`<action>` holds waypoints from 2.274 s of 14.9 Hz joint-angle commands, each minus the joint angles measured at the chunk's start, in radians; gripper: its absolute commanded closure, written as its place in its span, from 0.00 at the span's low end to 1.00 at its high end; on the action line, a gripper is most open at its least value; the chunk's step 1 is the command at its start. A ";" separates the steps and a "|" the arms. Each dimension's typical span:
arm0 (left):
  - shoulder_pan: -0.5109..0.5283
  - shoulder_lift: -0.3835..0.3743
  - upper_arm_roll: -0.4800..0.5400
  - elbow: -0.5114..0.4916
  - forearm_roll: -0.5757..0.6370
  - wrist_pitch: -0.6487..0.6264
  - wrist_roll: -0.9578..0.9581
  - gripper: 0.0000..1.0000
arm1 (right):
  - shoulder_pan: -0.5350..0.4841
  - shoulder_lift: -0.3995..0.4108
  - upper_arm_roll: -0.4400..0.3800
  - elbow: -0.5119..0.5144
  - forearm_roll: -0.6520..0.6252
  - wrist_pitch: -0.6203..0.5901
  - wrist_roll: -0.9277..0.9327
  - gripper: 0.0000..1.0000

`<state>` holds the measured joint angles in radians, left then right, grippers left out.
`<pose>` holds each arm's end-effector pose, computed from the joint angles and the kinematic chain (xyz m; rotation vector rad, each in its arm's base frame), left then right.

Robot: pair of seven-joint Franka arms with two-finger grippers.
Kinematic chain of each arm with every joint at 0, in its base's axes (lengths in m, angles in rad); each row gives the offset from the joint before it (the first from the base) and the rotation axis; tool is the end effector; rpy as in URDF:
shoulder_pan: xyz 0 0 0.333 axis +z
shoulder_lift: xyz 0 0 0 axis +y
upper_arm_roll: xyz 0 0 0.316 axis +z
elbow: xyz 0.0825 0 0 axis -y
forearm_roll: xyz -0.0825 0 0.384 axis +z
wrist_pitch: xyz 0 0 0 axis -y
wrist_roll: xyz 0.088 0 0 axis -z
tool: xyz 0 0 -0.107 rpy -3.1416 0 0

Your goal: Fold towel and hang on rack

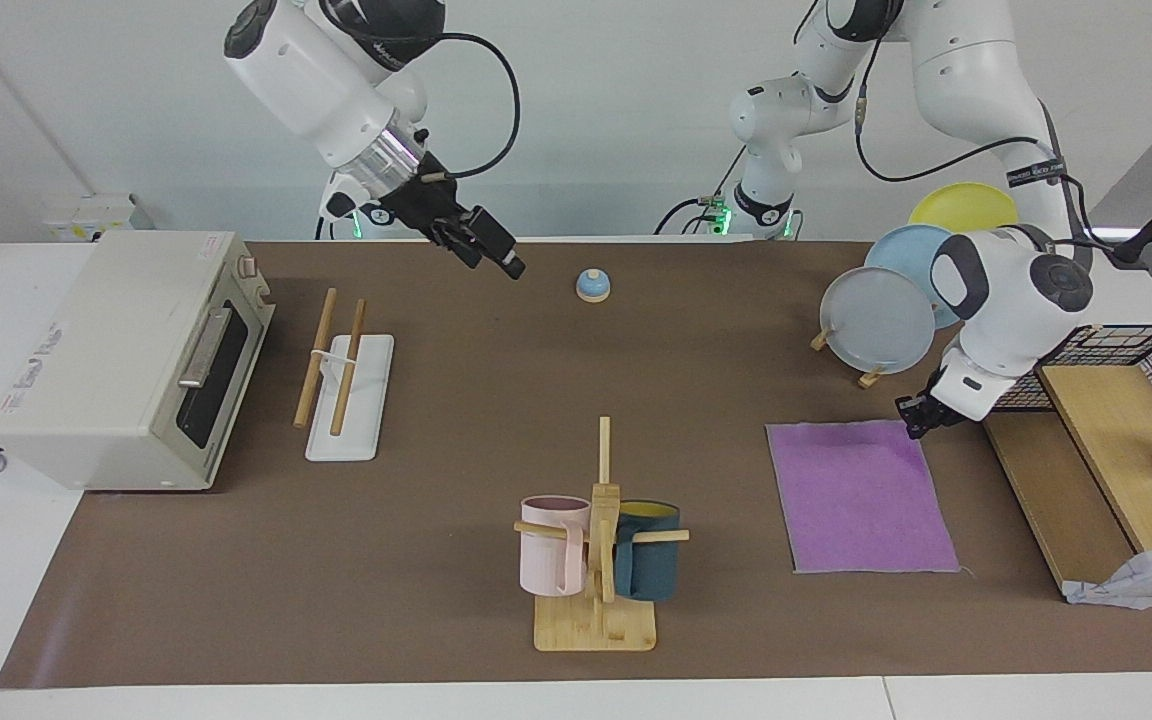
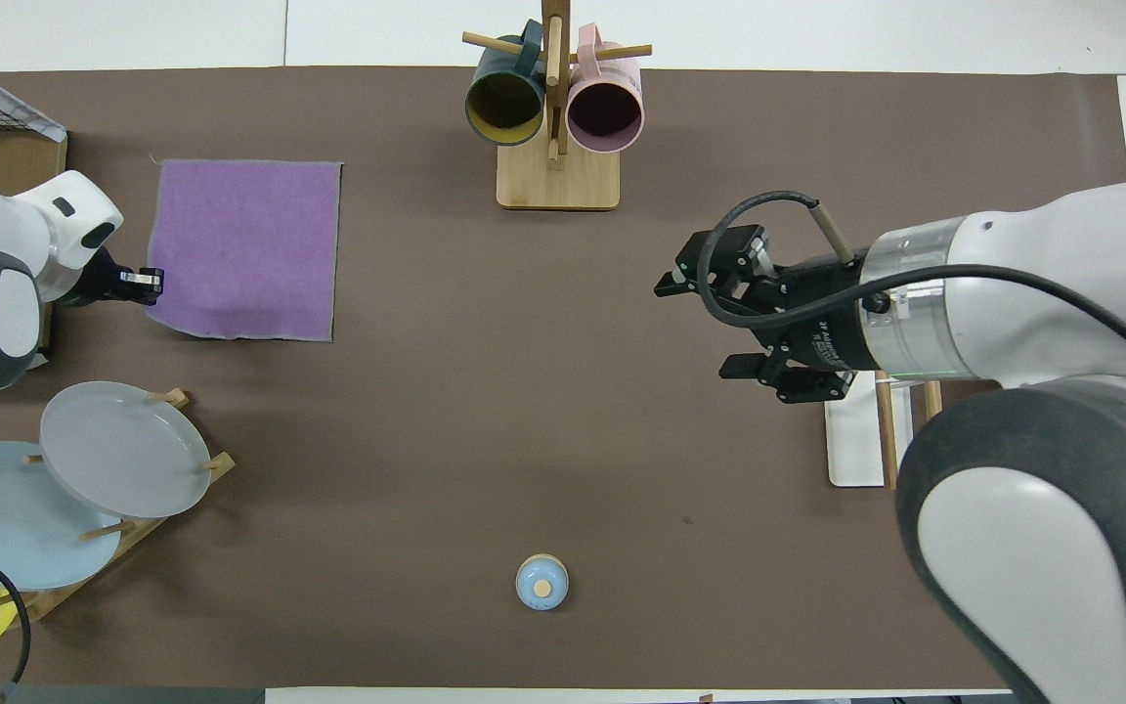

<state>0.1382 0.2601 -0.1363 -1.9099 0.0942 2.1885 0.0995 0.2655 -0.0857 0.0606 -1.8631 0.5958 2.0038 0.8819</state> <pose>0.6146 0.0085 0.3648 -3.0897 0.2267 -0.0301 0.5192 0.2125 0.5822 -2.3727 0.9326 0.1810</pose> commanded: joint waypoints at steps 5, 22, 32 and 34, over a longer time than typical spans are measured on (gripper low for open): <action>-0.386 -0.067 0.012 -0.095 0.272 -0.021 -0.162 1.00 | 0.144 -0.026 -0.002 -0.093 0.030 0.194 0.167 0.00; -0.204 -0.024 0.004 -0.058 -0.023 0.059 -0.014 0.00 | 0.141 -0.008 -0.004 -0.111 0.076 0.222 0.154 0.00; -0.144 0.090 0.001 -0.041 -0.200 0.172 0.129 0.12 | 0.141 -0.008 -0.004 -0.113 0.076 0.220 0.154 0.00; -0.143 0.097 0.001 -0.041 -0.202 0.171 0.131 0.18 | 0.141 -0.008 -0.004 -0.113 0.076 0.219 0.154 0.00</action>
<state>-0.0176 0.3461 -0.1278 -1.9649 -0.0854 2.3545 0.1955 0.4127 -0.0827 0.0538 -1.9576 0.6479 2.2057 1.0467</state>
